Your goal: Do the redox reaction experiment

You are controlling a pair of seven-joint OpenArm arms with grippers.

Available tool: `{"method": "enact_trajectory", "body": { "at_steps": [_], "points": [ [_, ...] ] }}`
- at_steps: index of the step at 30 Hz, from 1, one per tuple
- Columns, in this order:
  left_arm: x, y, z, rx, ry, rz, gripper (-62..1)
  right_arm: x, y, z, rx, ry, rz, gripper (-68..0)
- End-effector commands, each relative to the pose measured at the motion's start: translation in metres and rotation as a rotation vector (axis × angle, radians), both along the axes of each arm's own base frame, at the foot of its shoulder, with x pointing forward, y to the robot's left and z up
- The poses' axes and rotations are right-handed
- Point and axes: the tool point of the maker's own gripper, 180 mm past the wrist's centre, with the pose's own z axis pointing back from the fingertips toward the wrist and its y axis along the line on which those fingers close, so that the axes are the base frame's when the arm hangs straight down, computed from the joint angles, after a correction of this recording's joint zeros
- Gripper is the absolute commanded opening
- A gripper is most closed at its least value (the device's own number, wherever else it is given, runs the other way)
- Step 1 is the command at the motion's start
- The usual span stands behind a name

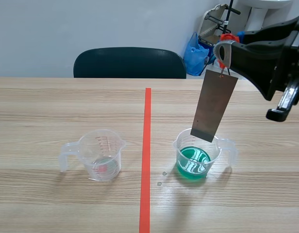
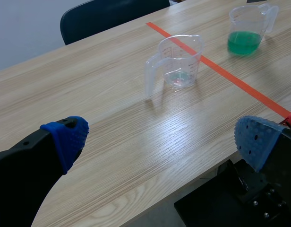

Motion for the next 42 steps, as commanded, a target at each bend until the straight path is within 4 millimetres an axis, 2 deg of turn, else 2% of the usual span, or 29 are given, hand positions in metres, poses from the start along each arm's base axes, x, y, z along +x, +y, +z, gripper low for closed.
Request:
{"method": "enact_trajectory", "body": {
  "at_steps": [1,36,42],
  "points": [
    [0.002,-0.003,0.005,-0.015,-0.023,0.001,1.4,0.000,0.001,0.012,0.010,-0.035,0.012,-66.9],
    [0.003,-0.001,0.007,-0.022,-0.033,0.009,1.4,0.000,0.001,0.012,0.010,-0.035,0.012,-66.9],
    [0.023,-0.003,0.012,-0.022,-0.095,-0.035,1.4,0.000,0.001,0.012,0.010,-0.035,0.012,-66.9]
  ]
}}
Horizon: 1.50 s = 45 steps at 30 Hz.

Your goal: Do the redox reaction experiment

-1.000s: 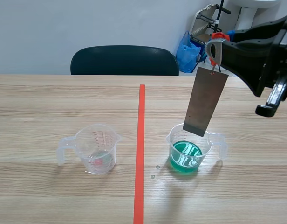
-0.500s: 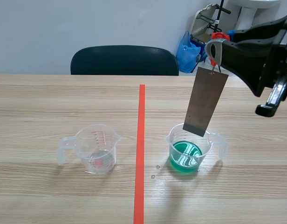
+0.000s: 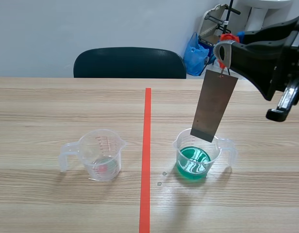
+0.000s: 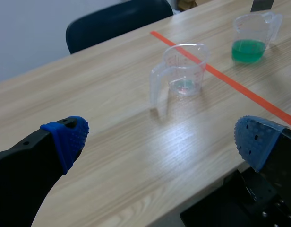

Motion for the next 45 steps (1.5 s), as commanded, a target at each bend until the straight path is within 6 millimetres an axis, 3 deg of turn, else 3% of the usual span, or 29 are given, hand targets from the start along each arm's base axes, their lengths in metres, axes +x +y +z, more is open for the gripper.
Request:
{"method": "enact_trajectory", "body": {
  "at_steps": [1,2,6,9,11,19,34,40,45],
  "points": [
    [0.012,-0.005,0.007,-0.016,-0.046,-0.037,1.4,0.000,0.001,0.012,0.010,-0.035,0.012,-66.9],
    [0.017,-0.007,0.007,-0.017,-0.058,-0.052,-2.6,0.000,0.001,0.012,0.010,-0.035,0.012,-66.9],
    [0.039,-0.016,0.000,-0.031,-0.026,-0.142,-37.6,0.000,0.001,0.012,0.011,-0.035,0.013,-66.9],
    [0.055,-0.029,-0.010,-0.051,0.030,-0.231,-53.1,0.000,0.001,0.012,0.011,-0.035,0.013,-66.9],
    [0.066,-0.040,-0.014,-0.060,0.051,-0.292,-58.8,0.000,0.001,0.012,0.010,-0.035,0.012,-66.9],
    [0.120,-0.085,-0.023,-0.113,0.086,-0.413,-58.6,0.000,0.001,0.012,0.010,-0.035,0.012,-66.9],
    [0.189,-0.208,-0.029,-0.174,0.123,-0.588,-58.6,0.000,0.001,0.012,0.010,-0.035,0.012,-66.9],
    [0.200,-0.251,-0.035,-0.196,0.146,-0.645,-58.6,0.000,0.001,0.012,0.010,-0.035,0.012,-66.9],
    [0.207,-0.275,-0.042,-0.220,0.167,-0.666,-58.6,0.000,0.001,0.012,0.010,-0.035,0.012,-66.9]
  ]
}}
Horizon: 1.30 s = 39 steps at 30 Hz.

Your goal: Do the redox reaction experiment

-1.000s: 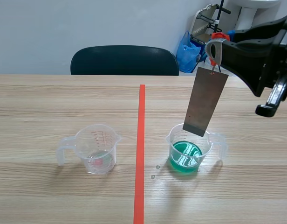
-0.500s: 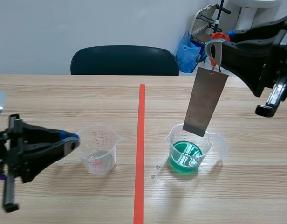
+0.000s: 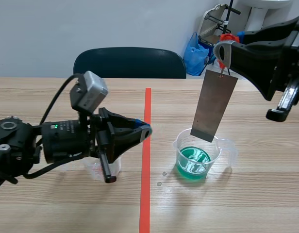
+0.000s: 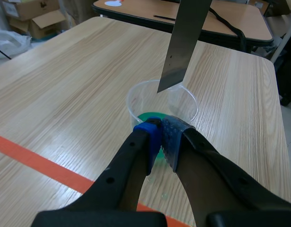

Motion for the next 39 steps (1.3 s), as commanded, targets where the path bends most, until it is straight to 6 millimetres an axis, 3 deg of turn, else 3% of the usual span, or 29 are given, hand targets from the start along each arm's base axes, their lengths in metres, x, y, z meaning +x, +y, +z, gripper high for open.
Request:
{"method": "enact_trajectory", "body": {
  "at_steps": [1,11,19,39],
  "points": [
    [0.005,-0.005,0.008,-0.040,-0.010,0.004,-58.6,0.000,0.001,0.012,0.011,-0.035,0.012,-66.9],
    [0.020,-0.026,-0.001,-0.076,0.050,0.018,-58.6,0.000,0.001,0.012,0.011,-0.035,0.012,-66.9],
    [0.017,-0.036,0.001,-0.089,0.085,-0.016,-58.6,0.000,0.001,0.012,0.011,-0.035,0.012,-66.9],
    [0.015,-0.042,0.005,-0.116,0.109,-0.029,-58.6,-0.001,0.001,0.012,0.011,-0.035,0.012,-66.9]
  ]
}}
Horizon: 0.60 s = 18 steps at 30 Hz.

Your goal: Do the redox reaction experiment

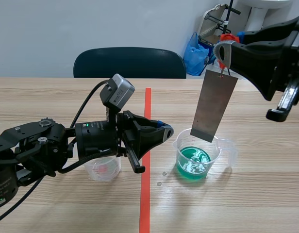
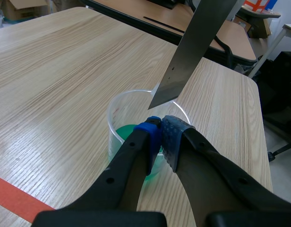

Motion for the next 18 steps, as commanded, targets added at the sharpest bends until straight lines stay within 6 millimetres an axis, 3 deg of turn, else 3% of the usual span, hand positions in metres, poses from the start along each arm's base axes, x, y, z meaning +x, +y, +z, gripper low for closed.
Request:
{"method": "enact_trajectory", "body": {
  "at_steps": [1,7,10,18],
  "points": [
    [0.003,-0.007,0.017,-0.042,-0.029,-0.009,-58.6,0.000,0.001,0.012,0.011,-0.035,0.012,-66.9],
    [0.004,-0.003,0.015,-0.032,-0.029,-0.006,-58.6,0.000,0.001,0.012,0.011,-0.035,0.012,-66.9],
    [0.006,0.009,0.013,-0.033,-0.024,0.015,-58.6,0.000,0.001,0.012,0.011,-0.035,0.012,-66.9],
    [0.011,0.078,0.019,-0.041,-0.038,0.142,-58.6,0.000,0.001,0.013,0.012,-0.036,0.012,-66.9]
  ]
}}
